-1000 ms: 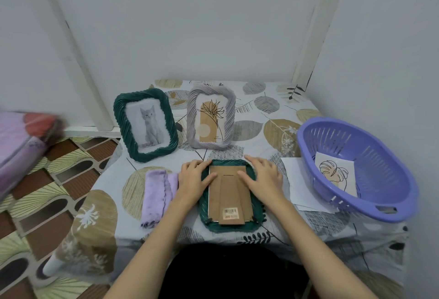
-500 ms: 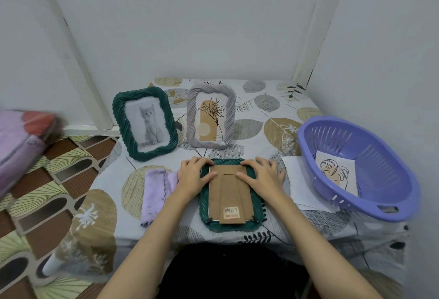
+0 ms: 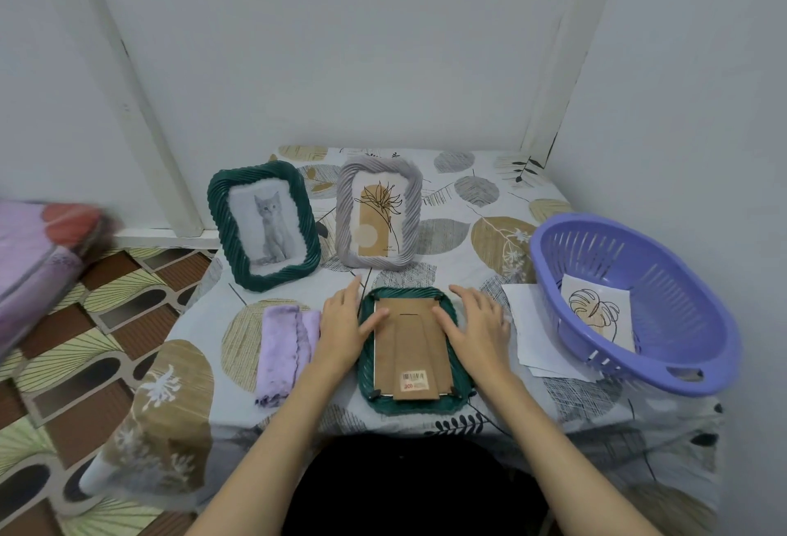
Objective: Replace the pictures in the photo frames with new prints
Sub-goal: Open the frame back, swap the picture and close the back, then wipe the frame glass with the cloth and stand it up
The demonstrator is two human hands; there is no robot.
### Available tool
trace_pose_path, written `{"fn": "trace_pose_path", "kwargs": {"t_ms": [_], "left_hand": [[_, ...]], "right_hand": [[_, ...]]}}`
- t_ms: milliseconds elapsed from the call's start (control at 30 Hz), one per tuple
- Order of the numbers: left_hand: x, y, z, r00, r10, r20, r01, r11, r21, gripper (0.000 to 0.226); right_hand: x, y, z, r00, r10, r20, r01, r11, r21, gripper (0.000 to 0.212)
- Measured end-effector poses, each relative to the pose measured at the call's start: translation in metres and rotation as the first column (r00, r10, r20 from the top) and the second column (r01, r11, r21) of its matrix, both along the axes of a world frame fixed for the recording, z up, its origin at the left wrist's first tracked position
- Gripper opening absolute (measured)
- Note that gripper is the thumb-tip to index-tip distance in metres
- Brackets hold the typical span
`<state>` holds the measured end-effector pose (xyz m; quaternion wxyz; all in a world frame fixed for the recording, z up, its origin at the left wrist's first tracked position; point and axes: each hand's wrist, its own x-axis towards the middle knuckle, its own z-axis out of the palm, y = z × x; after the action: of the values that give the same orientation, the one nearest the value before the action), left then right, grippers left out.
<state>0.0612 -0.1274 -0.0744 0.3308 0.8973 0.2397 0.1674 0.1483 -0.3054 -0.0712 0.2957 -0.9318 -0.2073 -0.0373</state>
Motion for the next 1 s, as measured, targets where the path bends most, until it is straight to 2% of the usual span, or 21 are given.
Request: {"fn": "trace_pose_path", "kwargs": {"t_ms": [67,133,167,200,233,300,333,367,433,500,567,600,633,700,767,800,833,867,900,933,1000], "left_hand": [[-0.007,-0.008,0.007,0.998,0.062,0.021,-0.06,0.997,-0.05,0.061],[-0.014,-0.017,0.013,0.997,0.076,0.02,-0.071,0.979,-0.191,0.053],[-0.017,-0.021,0.017,0.996,0.091,0.013,-0.083,0.949,-0.303,0.052],[-0.019,-0.023,0.022,0.993,0.115,0.019,-0.095,0.892,-0.442,0.049],[-0.02,-0.025,0.028,0.988,0.145,0.045,-0.089,0.793,-0.603,0.047],[-0.021,-0.028,0.041,0.973,0.215,0.088,-0.021,0.46,-0.888,0.046],[-0.022,-0.029,0.048,0.965,0.243,0.103,0.024,0.307,-0.951,0.049],[-0.023,-0.029,0.054,0.959,0.259,0.116,0.064,0.202,-0.977,0.052],[-0.023,-0.029,0.061,0.951,0.262,0.162,0.149,0.071,-0.986,0.056],[-0.023,-0.03,0.066,0.944,0.234,0.234,0.241,-0.003,-0.971,0.055],[-0.024,-0.032,0.069,0.933,0.196,0.301,0.308,-0.002,-0.951,0.051],[-0.025,-0.034,0.068,0.93,0.186,0.316,0.316,0.032,-0.948,0.047],[-0.026,-0.036,0.066,0.933,0.178,0.313,0.302,0.089,-0.949,0.044],[-0.028,-0.041,0.057,0.954,0.163,0.252,0.201,0.277,-0.939,0.04],[-0.033,-0.048,0.048,0.977,0.102,0.189,0.124,0.451,-0.884,0.048],[-0.035,-0.052,0.043,0.98,0.063,0.187,0.136,0.468,-0.873,0.055],[-0.036,-0.056,0.041,0.981,0.045,0.189,0.151,0.435,-0.888,0.062],[-0.039,-0.06,0.039,0.977,0.062,0.202,0.163,0.387,-0.907,0.069],[-0.04,-0.058,0.036,0.972,0.097,0.216,0.162,0.392,-0.905,0.075],[-0.042,-0.054,0.032,0.968,0.12,0.219,0.14,0.467,-0.873,0.081],[-0.046,-0.043,0.026,0.982,0.08,0.171,0.075,0.669,-0.739,0.094]], "right_hand": [[-0.013,-0.007,-0.001,1.0,-0.023,-0.001,0.023,0.991,0.133,0.04],[-0.026,-0.012,0.0,0.992,0.033,-0.119,-0.001,0.966,0.26,0.039],[-0.034,-0.013,0.003,0.981,0.073,-0.177,-0.024,0.965,0.261,0.043],[-0.043,-0.015,0.008,0.977,0.1,-0.189,-0.063,0.979,0.193,0.051],[-0.052,-0.015,0.014,0.979,0.124,-0.161,-0.112,0.99,0.08,0.062],[-0.071,-0.01,0.031,0.977,0.206,-0.057,-0.211,0.973,-0.095,0.079],[-0.08,-0.007,0.038,0.968,0.249,-0.021,-0.249,0.956,-0.156,0.082],[-0.089,-0.003,0.044,0.96,0.28,-0.001,-0.273,0.938,-0.212,0.083],[-0.097,0.0,0.052,0.955,0.295,0.014,-0.273,0.901,-0.338,0.08],[-0.097,-0.002,0.059,0.968,0.252,0.012,-0.227,0.89,-0.395,0.075],[-0.093,-0.007,0.065,0.975,0.216,0.052,-0.186,0.921,-0.341,0.071],[-0.091,-0.009,0.068,0.974,0.209,0.086,-0.178,0.945,-0.273,0.068],[-0.089,-0.012,0.073,0.974,0.199,0.109,-0.18,0.97,-0.161,0.064],[-0.083,-0.018,0.085,0.982,0.176,0.067,-0.184,0.973,0.141,0.056],[-0.078,-0.024,0.094,0.979,0.192,-0.073,-0.133,0.862,0.489,0.049],[-0.076,-0.026,0.095,0.966,0.216,-0.144,-0.081,0.777,0.624,0.05],[-0.074,-0.026,0.093,0.949,0.239,-0.205,-0.025,0.706,0.708,0.051],[-0.074,-0.026,0.089,0.931,0.257,-0.259,0.025,0.662,0.749,0.05],[-0.074,-0.025,0.083,0.915,0.264,-0.305,0.065,0.65,0.757,0.049],[-0.075,-0.025,0.076,0.903,0.26,-0.341,0.085,0.671,0.737,0.048],[-0.076,-0.027,0.061,0.892,0.25,-0.377,0.049,0.774,0.631,0.049]]}}
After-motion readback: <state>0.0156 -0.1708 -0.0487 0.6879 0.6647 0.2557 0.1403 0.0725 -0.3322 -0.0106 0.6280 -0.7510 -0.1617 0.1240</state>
